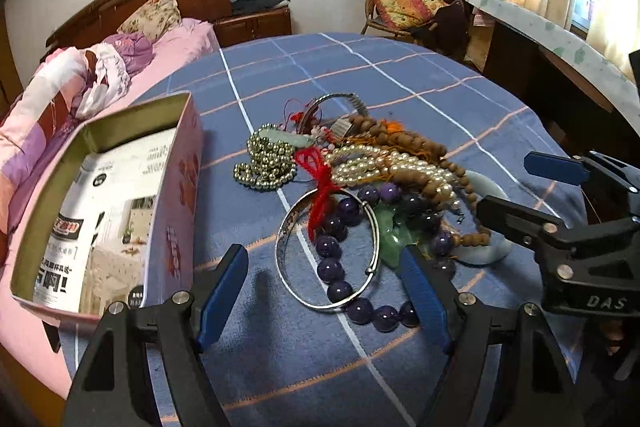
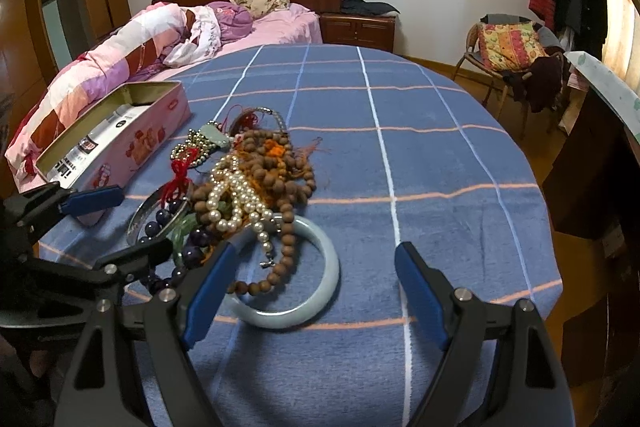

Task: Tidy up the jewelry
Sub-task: 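Reach the left gripper into the jewelry pile and grasp the silver bangle, then lift the silver bangle over the tin with left gripper while right gripper grasps red tassel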

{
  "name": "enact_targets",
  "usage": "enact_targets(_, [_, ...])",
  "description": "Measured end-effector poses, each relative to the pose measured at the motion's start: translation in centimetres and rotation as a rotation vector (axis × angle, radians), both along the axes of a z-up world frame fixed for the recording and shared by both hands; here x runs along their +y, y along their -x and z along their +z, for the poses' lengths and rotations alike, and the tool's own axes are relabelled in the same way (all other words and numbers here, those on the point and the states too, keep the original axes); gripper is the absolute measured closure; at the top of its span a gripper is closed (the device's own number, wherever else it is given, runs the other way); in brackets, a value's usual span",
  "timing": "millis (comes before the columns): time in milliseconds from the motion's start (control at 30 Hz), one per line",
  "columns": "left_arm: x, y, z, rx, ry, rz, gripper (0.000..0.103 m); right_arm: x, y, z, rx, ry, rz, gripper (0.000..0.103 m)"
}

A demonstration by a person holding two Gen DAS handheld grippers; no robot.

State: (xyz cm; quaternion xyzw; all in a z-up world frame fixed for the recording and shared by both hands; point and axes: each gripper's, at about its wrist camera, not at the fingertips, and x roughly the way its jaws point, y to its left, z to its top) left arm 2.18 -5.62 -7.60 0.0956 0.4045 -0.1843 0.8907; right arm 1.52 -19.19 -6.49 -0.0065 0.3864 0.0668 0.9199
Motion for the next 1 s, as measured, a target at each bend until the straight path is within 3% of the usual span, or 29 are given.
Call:
enact_targets(233, [0.1,-0.7,-0.1,0.018,-0.01,0.05,0.024,0.6,0.4,-0.3,0.0,0.003,0.005,0.019])
enact_targets(500, [0.2,-2.3,-1.0,0.118,0.032,0.049,0.025,1.3,0.7,-0.5,0.0,0.005,0.014,0.019])
enact_targets(567, [0.1,-1.9,-0.9,0.102,0.049,0.014,0.043,1.3,0.8,-0.4,-0.003,0.008,0.013,0.018])
enact_targets(667, [-0.4,-1.2,-0.9,0.081,0.017,-0.003,0.043,1.3,0.8,-0.5,-0.001,0.003,0.005,0.018])
enact_targets(767, [0.1,-0.7,-0.6,0.067,0.04,0.001,0.044,1.2,0.8,-0.4,-0.002,0.003,0.002,0.018])
enact_targets(1000, [0.7,0.8,2.8,-0.074,0.041,0.019,0.044,0.7,0.5,-0.2,-0.007,-0.001,-0.003,0.018])
